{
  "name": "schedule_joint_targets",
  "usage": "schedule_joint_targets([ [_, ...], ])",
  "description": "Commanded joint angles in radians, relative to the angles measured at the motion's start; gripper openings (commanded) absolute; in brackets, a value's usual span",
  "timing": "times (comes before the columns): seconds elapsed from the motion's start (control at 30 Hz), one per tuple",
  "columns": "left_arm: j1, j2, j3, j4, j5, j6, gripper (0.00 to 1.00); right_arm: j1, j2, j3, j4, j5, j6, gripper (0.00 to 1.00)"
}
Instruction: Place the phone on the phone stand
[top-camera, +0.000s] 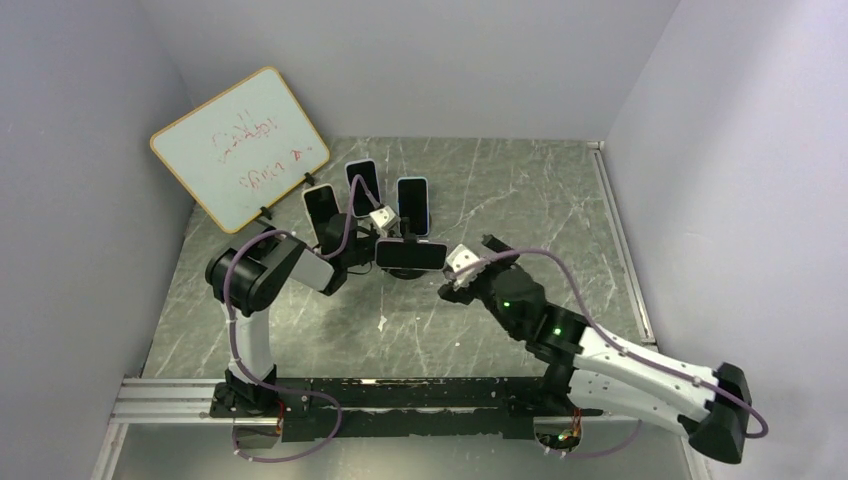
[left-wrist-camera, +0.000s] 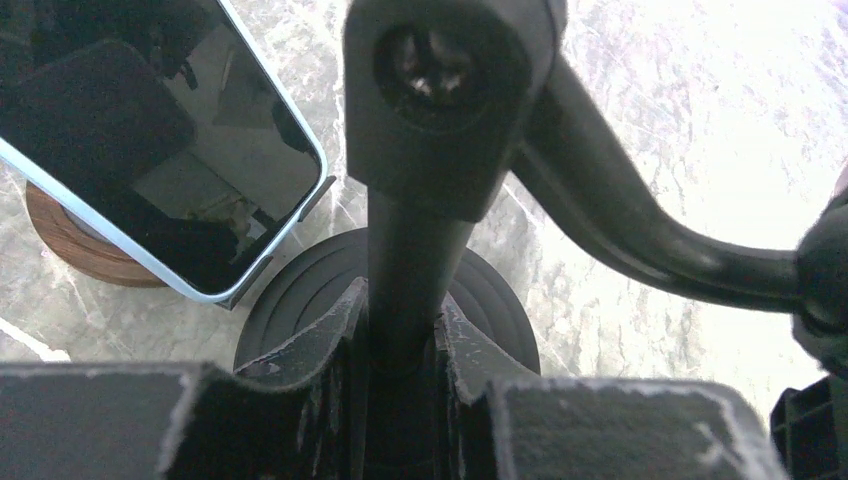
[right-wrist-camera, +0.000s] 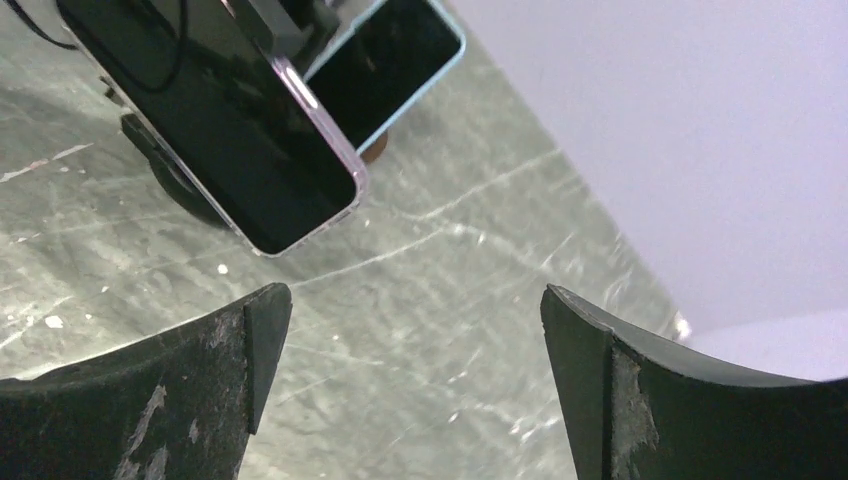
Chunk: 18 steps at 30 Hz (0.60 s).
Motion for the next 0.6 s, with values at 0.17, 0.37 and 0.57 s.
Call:
schedule_joint_targets([
  [0.17,0.019,0.031,-0.016,-0.169,0.049,-0.046,0.05,0.007,-0.017,0.059,-0.145,-0.358,-0.316,1.0],
  [0.37,0.019,0.003,-0.028,-0.178,0.035,-0.034,0.05,0.004,0.101,0.082,-0.088,-0.444,-0.384,1.0],
  [0.57,0.019,0.004,-0.033,-0.168,0.04,-0.044,0.05,0.004,0.154,0.072,0.025,-0.418,-0.468,1.0],
])
